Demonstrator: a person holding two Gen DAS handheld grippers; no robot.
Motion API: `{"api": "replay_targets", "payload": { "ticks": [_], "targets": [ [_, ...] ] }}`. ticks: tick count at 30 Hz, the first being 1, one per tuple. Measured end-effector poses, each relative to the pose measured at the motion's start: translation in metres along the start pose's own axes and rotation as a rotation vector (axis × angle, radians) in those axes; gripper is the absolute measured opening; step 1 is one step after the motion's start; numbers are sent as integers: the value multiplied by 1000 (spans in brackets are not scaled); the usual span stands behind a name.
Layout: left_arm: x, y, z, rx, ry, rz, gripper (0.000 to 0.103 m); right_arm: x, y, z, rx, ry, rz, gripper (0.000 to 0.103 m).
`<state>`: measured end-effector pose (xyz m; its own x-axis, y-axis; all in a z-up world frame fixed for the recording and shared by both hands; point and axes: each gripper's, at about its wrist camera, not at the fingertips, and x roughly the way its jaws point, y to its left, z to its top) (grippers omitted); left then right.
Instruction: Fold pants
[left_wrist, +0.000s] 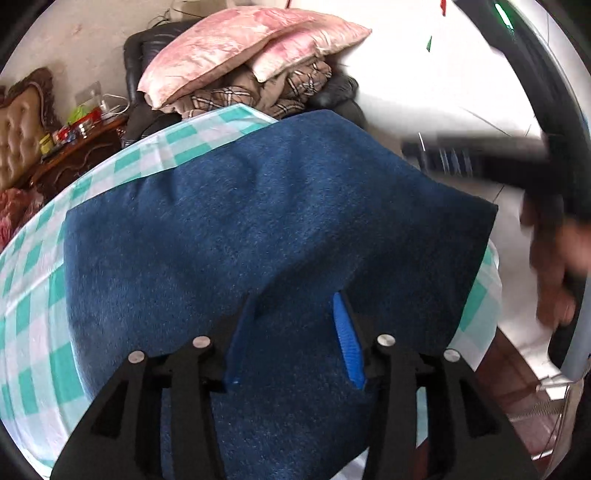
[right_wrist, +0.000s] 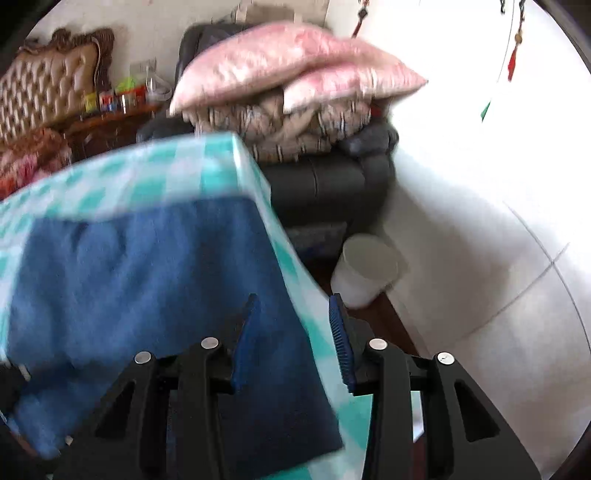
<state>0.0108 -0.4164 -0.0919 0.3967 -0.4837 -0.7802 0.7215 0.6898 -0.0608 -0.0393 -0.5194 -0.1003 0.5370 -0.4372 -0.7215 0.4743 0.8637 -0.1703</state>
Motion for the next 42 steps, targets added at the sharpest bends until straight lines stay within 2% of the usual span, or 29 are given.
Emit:
{"api": "replay_targets", "payload": {
  "ticks": [2,3,4,7,9,12,15,17,18,19,22,24,30,36,42],
  "targets": [
    [-1,5,0,-62,3,-19,76,3,11,21,-23,-23,47,49],
    [0,6,0,-85,14,-52,94,12,21,30,-43,-24,58,49],
    [-1,5,-1,-91,20,-81,98,20,26,35,-54,-12,60,49],
    [1,-3,-3,-60,23,-59,101,56,38,41,-77,56,66,51],
    [3,-2,-3,-75,37,-78,101,65,37,41,-84,60,38,68],
    [1,-2,0,-51,41,-85,101,69,27,40,-58,72,47,74],
    [-19,5,7,-67,-32,-52,101,68,27,34,-65,54,32,74],
    [-27,11,12,-86,-62,-1,100,67,29,32,-70,48,23,74],
    [-25,15,15,-92,-54,31,90,69,30,33,-72,46,19,74],
    [-20,19,17,-98,-35,31,80,68,30,33,-73,44,17,74],
    [3,31,14,-136,73,54,70,65,29,31,-70,43,14,74],
    [6,37,10,-160,80,31,70,59,27,29,-55,44,13,74],
    [8,37,8,-133,76,38,71,20,23,8,-38,21,26,74],
    [-2,39,3,-140,82,26,69,17,8,-29,-3,97,2,73],
    [-31,47,-12,-165,80,21,70,3,1,-49,31,118,-8,73]
  ]
}}
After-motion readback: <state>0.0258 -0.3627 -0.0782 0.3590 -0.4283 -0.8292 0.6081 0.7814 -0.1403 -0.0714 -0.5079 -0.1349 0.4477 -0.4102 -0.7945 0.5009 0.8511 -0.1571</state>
